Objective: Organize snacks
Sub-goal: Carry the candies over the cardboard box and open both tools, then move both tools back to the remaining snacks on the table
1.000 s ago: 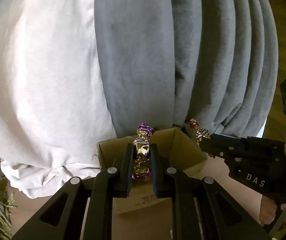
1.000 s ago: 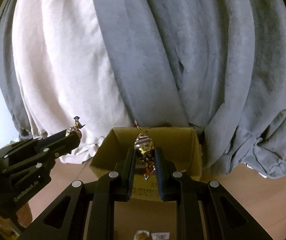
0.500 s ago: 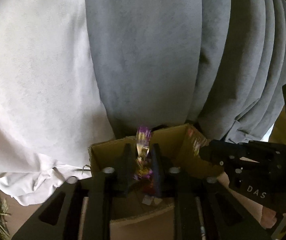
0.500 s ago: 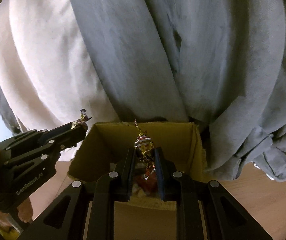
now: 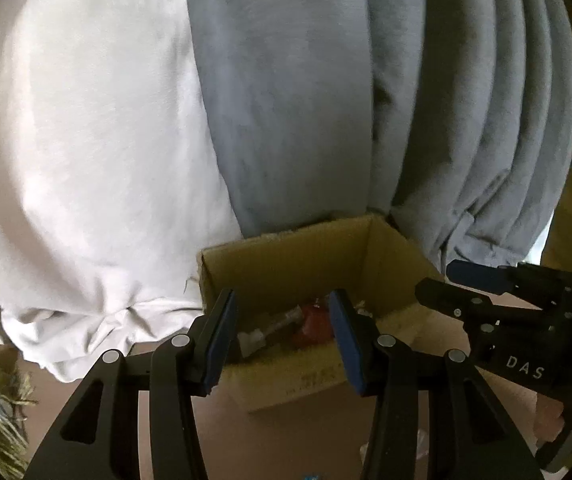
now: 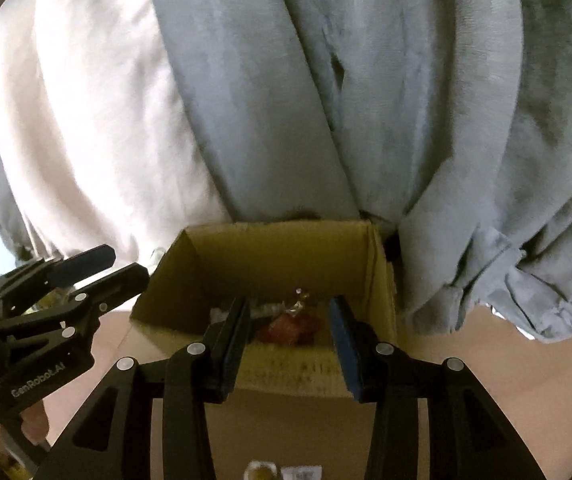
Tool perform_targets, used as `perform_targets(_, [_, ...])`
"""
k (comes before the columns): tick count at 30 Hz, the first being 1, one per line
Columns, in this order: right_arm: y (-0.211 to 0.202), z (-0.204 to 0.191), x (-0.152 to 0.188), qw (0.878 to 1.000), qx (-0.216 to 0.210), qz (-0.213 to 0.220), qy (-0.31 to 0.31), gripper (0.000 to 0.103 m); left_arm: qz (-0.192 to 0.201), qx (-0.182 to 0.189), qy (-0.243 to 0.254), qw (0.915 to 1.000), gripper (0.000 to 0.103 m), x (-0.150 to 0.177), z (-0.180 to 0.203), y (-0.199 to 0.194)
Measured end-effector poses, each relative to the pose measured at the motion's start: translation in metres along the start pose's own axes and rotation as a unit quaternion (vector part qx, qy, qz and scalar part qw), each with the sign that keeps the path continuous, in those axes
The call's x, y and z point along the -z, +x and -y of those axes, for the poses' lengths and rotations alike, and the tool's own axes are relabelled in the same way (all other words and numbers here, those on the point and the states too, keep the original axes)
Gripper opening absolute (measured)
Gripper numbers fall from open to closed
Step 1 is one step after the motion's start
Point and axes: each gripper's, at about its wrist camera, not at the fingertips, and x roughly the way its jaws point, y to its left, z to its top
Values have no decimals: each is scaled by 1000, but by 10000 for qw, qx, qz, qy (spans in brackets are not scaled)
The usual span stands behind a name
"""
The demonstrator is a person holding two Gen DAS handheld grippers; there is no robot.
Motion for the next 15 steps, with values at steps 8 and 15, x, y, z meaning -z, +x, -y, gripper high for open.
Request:
perform_targets(8, [-15,3,35,9993,-68,-316,168,42,-267,35,-127,9996,47,32,11,-20])
perform_targets(15, [-7,8,75,9953,-113,-931,243,42,-873,39,-334,9956,47,72,17,-12])
